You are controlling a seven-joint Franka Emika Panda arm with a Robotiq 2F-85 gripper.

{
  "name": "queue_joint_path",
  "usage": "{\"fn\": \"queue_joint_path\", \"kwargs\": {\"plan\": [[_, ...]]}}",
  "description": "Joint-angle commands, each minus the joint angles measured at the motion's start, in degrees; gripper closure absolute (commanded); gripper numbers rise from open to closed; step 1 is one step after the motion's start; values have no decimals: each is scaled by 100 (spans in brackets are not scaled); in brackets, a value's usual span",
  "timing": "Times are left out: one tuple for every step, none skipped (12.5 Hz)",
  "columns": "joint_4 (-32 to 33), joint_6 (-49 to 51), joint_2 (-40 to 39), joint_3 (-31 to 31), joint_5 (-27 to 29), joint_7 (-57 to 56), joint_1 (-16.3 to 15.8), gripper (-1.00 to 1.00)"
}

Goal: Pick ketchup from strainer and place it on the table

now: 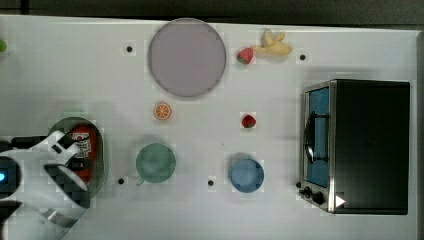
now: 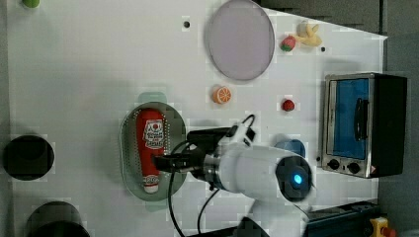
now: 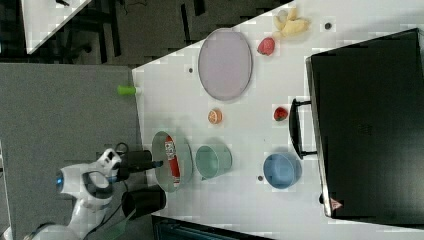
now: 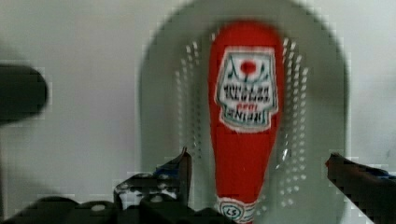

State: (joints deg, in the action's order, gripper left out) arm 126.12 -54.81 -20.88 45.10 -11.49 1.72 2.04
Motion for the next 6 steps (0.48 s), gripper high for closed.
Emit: {"fn": "queue_joint_path", "kwargs": {"plan": [[-58,-643,-587,-19,-267,386,46,-100],[-62,-804,-783,-47,-332,394,28,-100],[-65,-926,-948,-111,-379,396,-2,-100],[-76,-994,-1088,-190,-391,396,-44,-100],[-99,-1021,-1216,-281,-395,396,-98,-100],[-140,-1046,-1335,-372,-397,396,-170,-100]]}}
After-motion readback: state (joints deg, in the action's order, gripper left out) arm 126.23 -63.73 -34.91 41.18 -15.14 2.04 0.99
